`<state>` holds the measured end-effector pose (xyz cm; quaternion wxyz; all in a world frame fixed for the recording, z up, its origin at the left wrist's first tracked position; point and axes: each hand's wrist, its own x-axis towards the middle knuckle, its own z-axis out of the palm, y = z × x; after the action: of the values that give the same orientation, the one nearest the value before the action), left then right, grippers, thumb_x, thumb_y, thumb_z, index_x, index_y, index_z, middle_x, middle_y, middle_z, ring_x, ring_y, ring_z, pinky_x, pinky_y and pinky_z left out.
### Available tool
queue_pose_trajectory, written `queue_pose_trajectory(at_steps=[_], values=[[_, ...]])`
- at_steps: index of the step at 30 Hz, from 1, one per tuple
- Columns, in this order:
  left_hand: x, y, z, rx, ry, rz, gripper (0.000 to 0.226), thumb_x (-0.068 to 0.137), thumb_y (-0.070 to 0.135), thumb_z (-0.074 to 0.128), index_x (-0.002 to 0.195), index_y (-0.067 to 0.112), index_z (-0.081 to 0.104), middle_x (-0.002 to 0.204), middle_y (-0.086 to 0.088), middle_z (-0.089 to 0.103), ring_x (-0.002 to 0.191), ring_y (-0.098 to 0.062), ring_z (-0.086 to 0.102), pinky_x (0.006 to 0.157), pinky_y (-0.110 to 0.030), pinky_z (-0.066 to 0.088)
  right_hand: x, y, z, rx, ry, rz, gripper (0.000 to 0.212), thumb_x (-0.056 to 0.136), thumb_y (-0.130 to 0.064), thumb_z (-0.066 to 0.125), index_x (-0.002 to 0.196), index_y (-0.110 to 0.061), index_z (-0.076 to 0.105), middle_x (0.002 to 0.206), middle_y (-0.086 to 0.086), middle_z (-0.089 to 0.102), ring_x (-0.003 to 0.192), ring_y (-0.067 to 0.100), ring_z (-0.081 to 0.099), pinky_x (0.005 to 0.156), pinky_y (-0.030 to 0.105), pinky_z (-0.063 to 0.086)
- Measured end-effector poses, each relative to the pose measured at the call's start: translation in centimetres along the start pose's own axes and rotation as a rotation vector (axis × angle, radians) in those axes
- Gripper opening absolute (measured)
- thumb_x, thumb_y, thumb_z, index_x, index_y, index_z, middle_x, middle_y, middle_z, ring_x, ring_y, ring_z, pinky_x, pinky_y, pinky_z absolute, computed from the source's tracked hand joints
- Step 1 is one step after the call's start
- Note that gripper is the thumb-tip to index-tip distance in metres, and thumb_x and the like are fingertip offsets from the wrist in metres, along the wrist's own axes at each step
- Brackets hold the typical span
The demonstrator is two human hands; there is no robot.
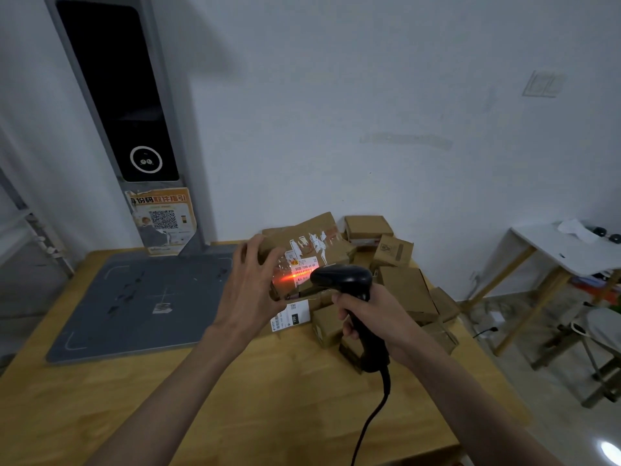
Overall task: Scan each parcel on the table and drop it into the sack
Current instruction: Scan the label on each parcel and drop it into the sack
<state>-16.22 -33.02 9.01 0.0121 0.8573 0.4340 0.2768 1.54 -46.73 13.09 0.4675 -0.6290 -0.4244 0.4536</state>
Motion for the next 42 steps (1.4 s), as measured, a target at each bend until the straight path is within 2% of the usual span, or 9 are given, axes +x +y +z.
queue_pose_trajectory(at_steps=[9, 14, 20, 25, 27, 29, 32, 36, 42], values=[[0.0, 0.2, -0.4, 0.002, 0.018, 0.007, 0.089, 0.059, 0.034, 0.094, 0.134, 0.027, 0.047, 0.149, -0.005, 0.024, 0.134, -0.028, 0.023, 0.077, -0.044, 0.06, 0.0, 0.0, -0.2, -0.009, 0.001, -0.011, 0.012, 0.097, -0.014, 0.062, 0.1, -0.024, 0.067, 0.074, 0.009, 0.062, 0.059, 0.016, 0.06, 0.059, 0.028, 0.048], [0.0, -0.1, -0.2, -0.099, -0.027, -0.046, 0.089, 0.06, 0.037, 0.092, 0.135, 0.029, 0.047, 0.147, -0.001, 0.024, 0.136, -0.025, 0.022, 0.09, -0.041, 0.053, 0.1, 0.5, -0.2, 0.02, 0.02, -0.004, 0.012, 0.096, -0.014, 0.063, 0.106, -0.02, 0.067, 0.076, 0.009, 0.062, 0.059, 0.016, 0.061, 0.059, 0.027, 0.049], [-0.4, 0.3, -0.1, -0.493, -0.243, -0.29, 0.074, 0.052, 0.044, 0.085, 0.118, 0.04, 0.052, 0.117, 0.006, 0.041, 0.102, -0.01, 0.051, 0.071, -0.02, 0.041, -0.1, 2.5, -0.2, 0.217, 0.191, 0.034, 0.018, 0.094, -0.013, 0.067, 0.113, -0.012, 0.067, 0.086, 0.012, 0.068, 0.077, 0.024, 0.069, 0.065, 0.028, 0.057], [-1.4, 4.2, 0.5, -0.622, -0.38, -0.289, 0.061, 0.066, 0.055, 0.081, 0.119, 0.039, 0.054, 0.122, 0.009, 0.051, 0.081, 0.011, 0.058, 0.063, -0.014, 0.043, -2.3, 4.6, -0.4, 0.361, 0.37, 0.038, 0.018, 0.094, -0.016, 0.07, 0.111, -0.017, 0.067, 0.097, 0.011, 0.072, 0.09, 0.022, 0.073, 0.071, 0.03, 0.062], [-1.9, 6.5, 1.2, -0.615, -0.466, -0.267, 0.068, 0.062, 0.069, 0.074, 0.121, 0.043, 0.053, 0.125, 0.011, 0.052, 0.089, 0.006, 0.059, 0.076, -0.023, 0.05, -4.0, 5.5, -0.8, 0.384, 0.433, 0.019, 0.023, 0.093, -0.016, 0.07, 0.116, -0.016, 0.066, 0.088, 0.007, 0.069, 0.08, 0.017, 0.07, 0.07, 0.026, 0.061], [-2.7, 9.1, 2.1, -0.594, -0.53, -0.212, 0.073, 0.06, 0.076, 0.068, 0.124, 0.045, 0.052, 0.122, 0.013, 0.052, 0.098, -0.001, 0.056, 0.083, -0.032, 0.049, -5.7, 6.9, -1.3, 0.412, 0.509, 0.009, 0.03, 0.091, -0.018, 0.073, 0.12, -0.019, 0.066, 0.093, 0.007, 0.073, 0.085, 0.02, 0.074, 0.078, 0.035, 0.063], [-4.3, 12.9, 3.7, -0.586, -0.615, -0.078, 0.068, 0.069, 0.069, 0.071, 0.128, 0.041, 0.051, 0.111, 0.019, 0.049, 0.111, -0.006, 0.047, 0.077, -0.026, 0.041, -8.6, 8.9, -2.7, 0.439, 0.62, 0.008, 0.037, 0.09, -0.02, 0.075, 0.124, -0.027, 0.063, 0.109, 0.0, 0.074, 0.098, 0.017, 0.073, 0.081, 0.042, 0.063], [-6.5, 16.9, 5.9, -0.548, -0.737, 0.09, 0.101, 0.045, 0.082, 0.075, 0.134, 0.043, 0.047, 0.119, 0.012, 0.05, 0.108, -0.009, 0.052, 0.085, -0.03, 0.051, -13.4, 11.0, -5.3, 0.551, 0.709, -0.015, 0.041, 0.093, -0.009, 0.07, 0.13, -0.022, 0.06, 0.117, 0.006, 0.072, 0.101, 0.023, 0.073, 0.079, 0.044, 0.063], [-10.4, 23.0, 7.8, -0.514, -0.86, 0.23, 0.093, 0.054, 0.045, 0.09, 0.137, 0.038, 0.049, 0.11, 0.009, 0.043, 0.101, -0.011, 0.048, 0.074, -0.023, 0.039, -20.3, 14.8, -8.8, 0.54, 0.857, 0.106, 0.04, 0.092, -0.009, 0.069, 0.129, -0.019, 0.059, 0.112, 0.008, 0.073, 0.092, 0.019, 0.075, 0.068, 0.029, 0.06]])
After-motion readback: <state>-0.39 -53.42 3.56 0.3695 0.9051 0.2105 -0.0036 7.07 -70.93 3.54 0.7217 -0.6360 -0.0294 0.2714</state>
